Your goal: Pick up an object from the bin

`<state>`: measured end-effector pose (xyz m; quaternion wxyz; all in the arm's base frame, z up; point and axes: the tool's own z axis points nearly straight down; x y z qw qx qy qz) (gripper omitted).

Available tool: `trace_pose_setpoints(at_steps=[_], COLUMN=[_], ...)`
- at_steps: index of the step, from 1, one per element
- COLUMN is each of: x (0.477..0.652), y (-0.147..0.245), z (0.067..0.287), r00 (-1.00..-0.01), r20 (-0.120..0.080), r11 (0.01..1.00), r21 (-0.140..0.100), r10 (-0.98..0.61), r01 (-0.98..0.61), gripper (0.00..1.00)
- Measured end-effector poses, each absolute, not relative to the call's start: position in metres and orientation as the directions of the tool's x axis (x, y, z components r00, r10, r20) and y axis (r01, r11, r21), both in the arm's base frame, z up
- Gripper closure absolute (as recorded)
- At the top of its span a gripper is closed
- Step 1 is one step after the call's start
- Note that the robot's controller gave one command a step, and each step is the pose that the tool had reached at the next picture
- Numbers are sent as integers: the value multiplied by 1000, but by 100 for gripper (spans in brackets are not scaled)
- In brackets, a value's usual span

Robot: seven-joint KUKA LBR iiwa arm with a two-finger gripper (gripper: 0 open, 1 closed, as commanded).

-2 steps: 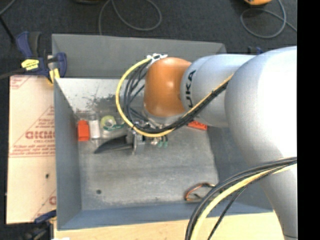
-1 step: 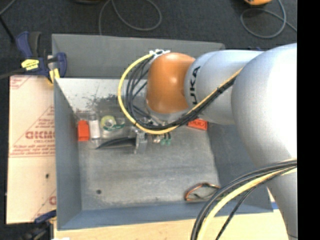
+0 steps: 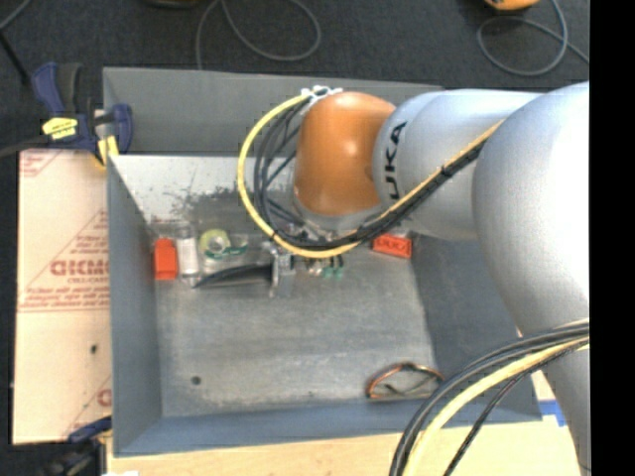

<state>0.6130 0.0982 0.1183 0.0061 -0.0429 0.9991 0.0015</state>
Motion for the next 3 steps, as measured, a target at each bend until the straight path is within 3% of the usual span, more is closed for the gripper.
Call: trace_pose_setpoints(at_steps=[3], x=[613], y=[98], z=[168], r00=[-996], r20=[-13], r11=[996], r21=[2], r10=[-85], r01=[-85], gripper=[100])
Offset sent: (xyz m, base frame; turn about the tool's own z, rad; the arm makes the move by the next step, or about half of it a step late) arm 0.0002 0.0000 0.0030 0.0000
